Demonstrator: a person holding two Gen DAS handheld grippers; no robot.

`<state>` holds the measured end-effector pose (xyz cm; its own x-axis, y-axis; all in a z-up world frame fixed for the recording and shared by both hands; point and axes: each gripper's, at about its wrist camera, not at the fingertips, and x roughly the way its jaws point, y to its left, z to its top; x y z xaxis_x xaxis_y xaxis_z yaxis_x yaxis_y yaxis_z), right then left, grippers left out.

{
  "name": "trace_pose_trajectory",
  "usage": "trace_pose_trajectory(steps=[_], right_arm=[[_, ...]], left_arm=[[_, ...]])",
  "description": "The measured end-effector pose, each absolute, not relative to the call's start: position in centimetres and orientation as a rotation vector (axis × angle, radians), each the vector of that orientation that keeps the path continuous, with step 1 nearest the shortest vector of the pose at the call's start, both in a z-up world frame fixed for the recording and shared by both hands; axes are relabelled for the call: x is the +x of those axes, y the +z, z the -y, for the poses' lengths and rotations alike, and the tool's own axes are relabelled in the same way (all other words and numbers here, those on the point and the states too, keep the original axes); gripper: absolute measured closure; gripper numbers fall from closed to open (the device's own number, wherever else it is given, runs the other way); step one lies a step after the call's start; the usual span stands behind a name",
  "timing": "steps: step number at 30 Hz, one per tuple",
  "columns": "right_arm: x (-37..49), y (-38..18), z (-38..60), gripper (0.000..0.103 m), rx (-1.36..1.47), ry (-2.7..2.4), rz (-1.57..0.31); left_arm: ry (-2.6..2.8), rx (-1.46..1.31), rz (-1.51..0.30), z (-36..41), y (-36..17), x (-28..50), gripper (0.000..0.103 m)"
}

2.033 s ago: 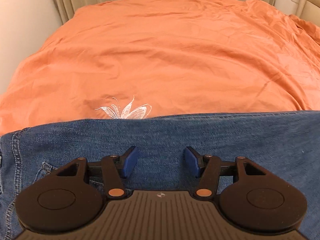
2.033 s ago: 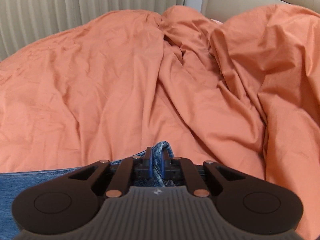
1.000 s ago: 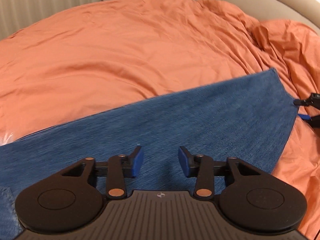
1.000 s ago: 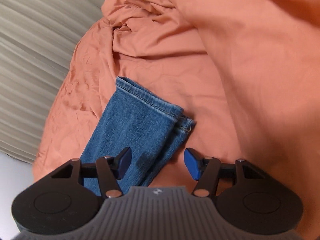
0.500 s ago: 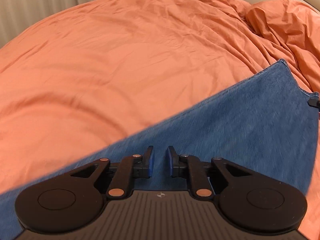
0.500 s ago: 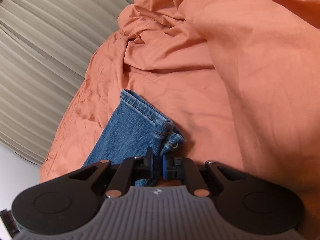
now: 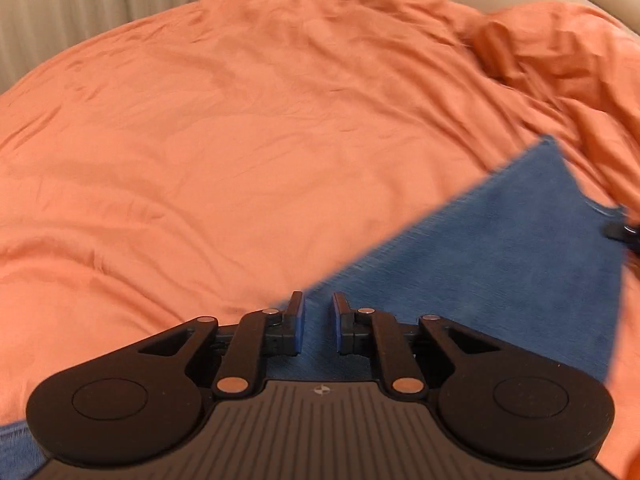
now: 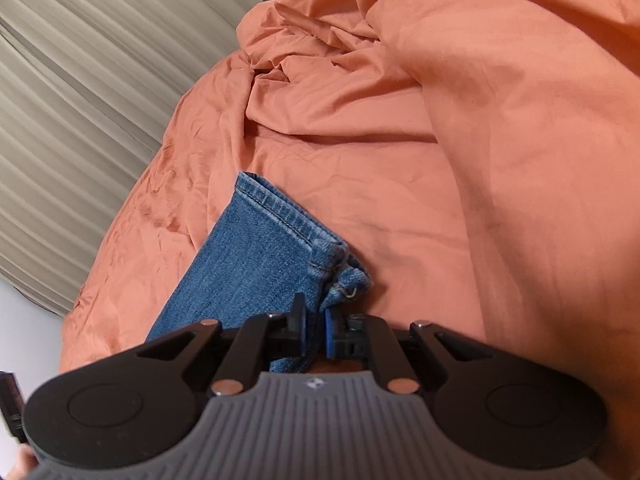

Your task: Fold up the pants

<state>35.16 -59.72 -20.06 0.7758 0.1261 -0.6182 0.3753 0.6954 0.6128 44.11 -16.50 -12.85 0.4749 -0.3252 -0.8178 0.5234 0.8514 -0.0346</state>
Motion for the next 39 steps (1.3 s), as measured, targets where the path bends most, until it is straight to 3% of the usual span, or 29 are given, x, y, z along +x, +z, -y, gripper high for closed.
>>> trace_pose_trajectory(steps=[8,16,26,33,39], right_arm=[[35.2,-19.5,59.5,0.099,0.793,-0.171,-0.686],[35.4,-16.5,58.9,0.101,0.728,-0.137,-0.671],[35.8,-5.3,53.0,0.101,0.452,0.023,-0.571],[35.7,3.6,43.0,0.101,0.173,0.156,-0.505],[35.8,7.1,32.5,0.101,-0.004,0.282,-0.484]], left_arm=[[-0.657,0.309,-1.062,18.2,-14.2,37.2,0.094],[-0.693,0.218,-1.112,17.8,-13.8,32.9,0.097],[-0.716,0.104,-1.113,14.4,-12.0,29.2,0.097],[-0.648,0.043,-1.027,7.2,-6.8,26.8,0.096],[-0.497,-0.043,-0.955,0.8,-3.0,25.2,0.096]])
